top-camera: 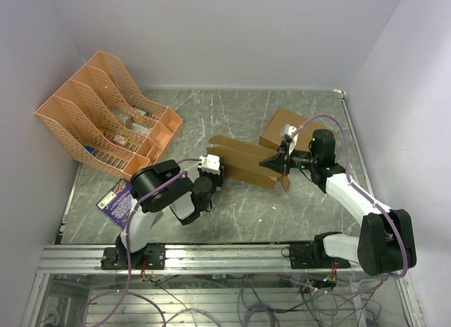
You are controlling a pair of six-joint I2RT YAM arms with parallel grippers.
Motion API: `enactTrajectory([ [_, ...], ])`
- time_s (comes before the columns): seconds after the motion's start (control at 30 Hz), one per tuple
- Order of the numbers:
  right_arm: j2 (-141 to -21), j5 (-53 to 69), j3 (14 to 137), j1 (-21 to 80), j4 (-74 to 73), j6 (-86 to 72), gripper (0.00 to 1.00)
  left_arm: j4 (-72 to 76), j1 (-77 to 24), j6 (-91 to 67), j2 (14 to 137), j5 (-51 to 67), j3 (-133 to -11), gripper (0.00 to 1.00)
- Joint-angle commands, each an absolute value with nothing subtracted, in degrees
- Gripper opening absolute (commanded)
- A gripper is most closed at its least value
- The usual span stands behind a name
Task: Fold the paper box
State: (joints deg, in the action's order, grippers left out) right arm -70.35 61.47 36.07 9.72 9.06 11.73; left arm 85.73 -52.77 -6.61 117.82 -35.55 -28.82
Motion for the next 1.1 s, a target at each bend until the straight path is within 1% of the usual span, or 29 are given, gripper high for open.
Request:
enactTrajectory([
  [0.0,-70.8,60.9,35.5,9.8,8.5,10.7,0.00,99.0,-52.6,-6.3,116.9,-37.3,-27.2,0.53],
  [0.07,-70.8,60.2,35.7,9.7,8.3,10.6,0.00,99.0,-52.7,-6.6,116.4,-36.6,-26.3,0.55],
  [0.1,-70.8,59.7,35.8,9.7,8.2,10.7,0.00,99.0,-52.7,-6.6,116.0,-36.2,-25.6,0.61],
  [0.23,-71.0,58.9,36.3,9.7,8.1,10.6,0.00,99.0,-52.7,-7.6,113.0,-34.0,-22.0,0.72],
  [0.27,-71.0,58.9,36.4,9.7,8.2,10.4,0.00,99.0,-52.7,-7.8,111.8,-33.1,-20.4,0.78],
  [0.33,-71.3,58.4,36.7,9.7,8.8,9.7,0.00,99.0,-52.7,-7.6,108.8,-31.2,-17.7,0.80],
  [0.4,-71.4,58.0,37.1,9.7,9.2,9.5,0.00,99.0,-52.7,-7.9,104.6,-29.7,-14.7,0.90],
  [0.5,-71.7,57.8,38.3,9.7,9.6,9.5,0.00,97.4,-52.7,-9.2,97.3,-26.7,-10.4,0.95],
  [0.57,-71.9,57.8,39.3,9.6,9.8,9.8,0.00,89.9,-52.4,-10.8,88.6,-24.0,-8.9,0.97],
  [0.6,-72.0,57.9,39.9,9.6,9.7,10.3,0.00,83.3,-51.8,-12.0,83.8,-22.3,-9.2,0.98],
  [0.7,-72.2,58.0,41.3,9.6,9.5,11.9,0.00,54.8,-48.8,-15.4,69.4,-16.4,-15.0,0.99],
  [0.73,-72.2,58.1,41.5,9.6,9.6,12.5,0.00,48.0,-47.7,-15.1,65.9,-14.4,-17.4,0.99],
  [0.8,-72.2,58.2,41.6,9.5,10.0,13.1,0.00,39.5,-45.1,-14.5,60.9,-9.9,-20.7,0.99],
  [0.9,-71.9,58.2,41.5,9.5,11.6,13.6,0.00,31.6,-38.3,-17.2,57.1,-1.9,-24.5,0.99],
  [0.97,-71.8,58.7,42.1,9.2,12.3,13.7,0.00,25.2,-32.7,-19.8,56.9,3.6,-28.1,0.99],
  [1.0,-71.9,59.1,42.5,9.1,12.1,13.7,0.00,23.8,-31.5,-20.7,57.3,5.9,-30.0,1.00],
  [1.07,-72.2,60.0,44.1,9.0,10.5,14.1,0.00,20.2,-28.8,-21.7,58.3,10.1,-33.1,0.95],
])
